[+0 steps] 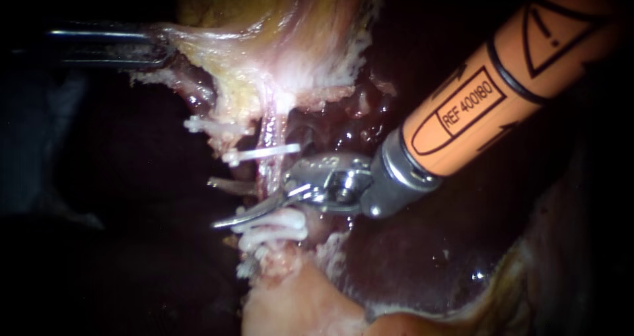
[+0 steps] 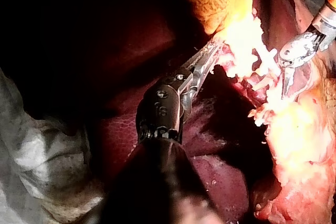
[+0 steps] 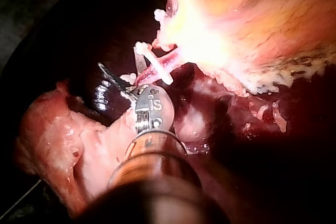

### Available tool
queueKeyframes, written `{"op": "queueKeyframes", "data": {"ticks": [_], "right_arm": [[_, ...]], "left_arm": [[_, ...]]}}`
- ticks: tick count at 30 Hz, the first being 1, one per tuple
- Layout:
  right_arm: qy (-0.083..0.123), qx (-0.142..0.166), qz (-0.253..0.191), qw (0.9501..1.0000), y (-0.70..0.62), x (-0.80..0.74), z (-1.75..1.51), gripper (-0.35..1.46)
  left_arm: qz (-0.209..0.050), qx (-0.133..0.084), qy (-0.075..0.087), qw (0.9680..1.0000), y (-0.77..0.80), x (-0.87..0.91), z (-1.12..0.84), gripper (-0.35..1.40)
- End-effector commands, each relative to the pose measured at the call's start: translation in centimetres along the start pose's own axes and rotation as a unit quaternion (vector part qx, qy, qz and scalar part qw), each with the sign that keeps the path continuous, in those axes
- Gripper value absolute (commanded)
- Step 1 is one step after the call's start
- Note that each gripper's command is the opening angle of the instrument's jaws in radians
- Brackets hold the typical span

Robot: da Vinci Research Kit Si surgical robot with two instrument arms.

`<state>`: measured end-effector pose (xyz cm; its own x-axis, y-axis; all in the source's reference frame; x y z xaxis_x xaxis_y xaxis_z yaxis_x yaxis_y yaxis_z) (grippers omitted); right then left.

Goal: Go to the cutting position right tube

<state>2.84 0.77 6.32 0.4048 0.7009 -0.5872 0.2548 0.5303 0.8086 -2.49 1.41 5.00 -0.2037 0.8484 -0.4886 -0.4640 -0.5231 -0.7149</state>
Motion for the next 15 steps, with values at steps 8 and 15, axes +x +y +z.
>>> {"op": "queueKeyframes", "data": {"ticks": [8, 15], "right_arm": [[0.014, 0.012, 0.006, 0.9998, -0.28, 0.28, -0.05, 1.36], [0.018, 0.015, 0.009, 0.9997, -0.38, 0.39, -0.06, 1.35]], "left_arm": [[0.000, 0.000, 0.000, 1.0000, 0.00, 0.00, 0.00, -0.35], [0.000, 0.000, 0.000, 1.0000, 0.00, 0.00, 0.00, -0.35]]}}
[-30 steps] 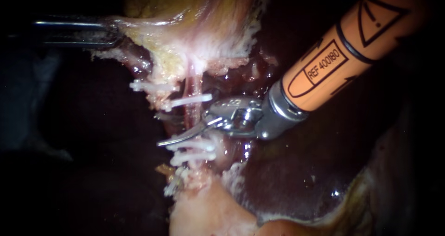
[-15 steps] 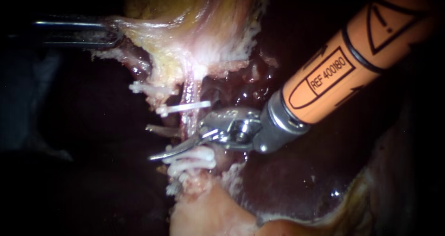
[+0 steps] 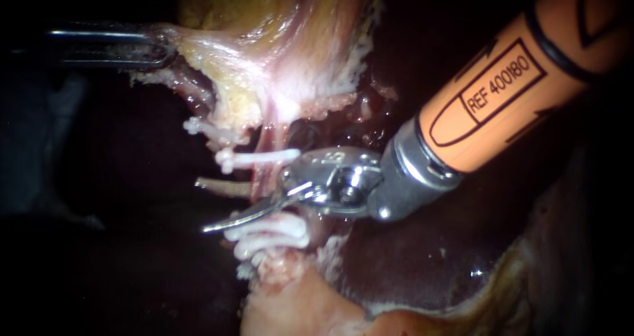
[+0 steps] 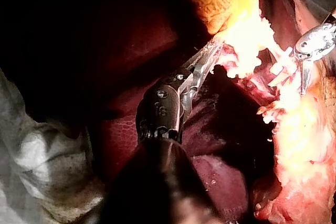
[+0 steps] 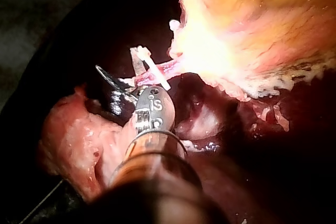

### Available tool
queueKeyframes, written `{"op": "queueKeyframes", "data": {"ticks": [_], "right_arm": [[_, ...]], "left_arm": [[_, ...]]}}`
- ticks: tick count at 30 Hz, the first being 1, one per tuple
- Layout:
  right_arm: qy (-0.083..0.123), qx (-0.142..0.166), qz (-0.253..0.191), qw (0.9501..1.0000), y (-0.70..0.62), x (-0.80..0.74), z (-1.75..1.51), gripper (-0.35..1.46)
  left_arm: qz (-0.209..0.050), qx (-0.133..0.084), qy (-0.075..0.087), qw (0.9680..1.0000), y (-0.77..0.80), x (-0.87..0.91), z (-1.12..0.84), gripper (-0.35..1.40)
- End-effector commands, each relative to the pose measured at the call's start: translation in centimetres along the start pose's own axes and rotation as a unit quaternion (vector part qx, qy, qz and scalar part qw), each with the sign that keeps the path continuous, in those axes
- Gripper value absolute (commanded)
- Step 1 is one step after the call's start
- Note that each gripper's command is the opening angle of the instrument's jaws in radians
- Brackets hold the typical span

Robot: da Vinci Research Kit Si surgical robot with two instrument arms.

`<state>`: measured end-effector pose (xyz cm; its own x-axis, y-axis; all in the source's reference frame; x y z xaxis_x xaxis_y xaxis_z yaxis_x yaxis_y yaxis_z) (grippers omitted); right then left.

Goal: Go to the cutting position right tube

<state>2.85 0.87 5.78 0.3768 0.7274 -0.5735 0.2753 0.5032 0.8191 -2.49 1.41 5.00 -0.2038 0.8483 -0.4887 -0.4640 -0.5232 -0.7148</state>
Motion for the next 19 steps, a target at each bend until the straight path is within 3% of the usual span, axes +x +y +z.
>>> {"op": "queueKeyframes", "data": {"ticks": [1, 19], "right_arm": [[-0.001, 0.000, 0.000, 1.0000, 0.00, 0.00, 0.00, 1.35], [-0.001, 0.001, 0.000, 1.0000, 0.00, -0.01, -0.01, 1.35]], "left_arm": [[0.000, 0.000, 0.000, 1.0000, 0.00, 0.00, 0.00, -0.35], [0.000, 0.000, 0.000, 1.0000, 0.00, 0.00, 0.00, -0.35]]}}
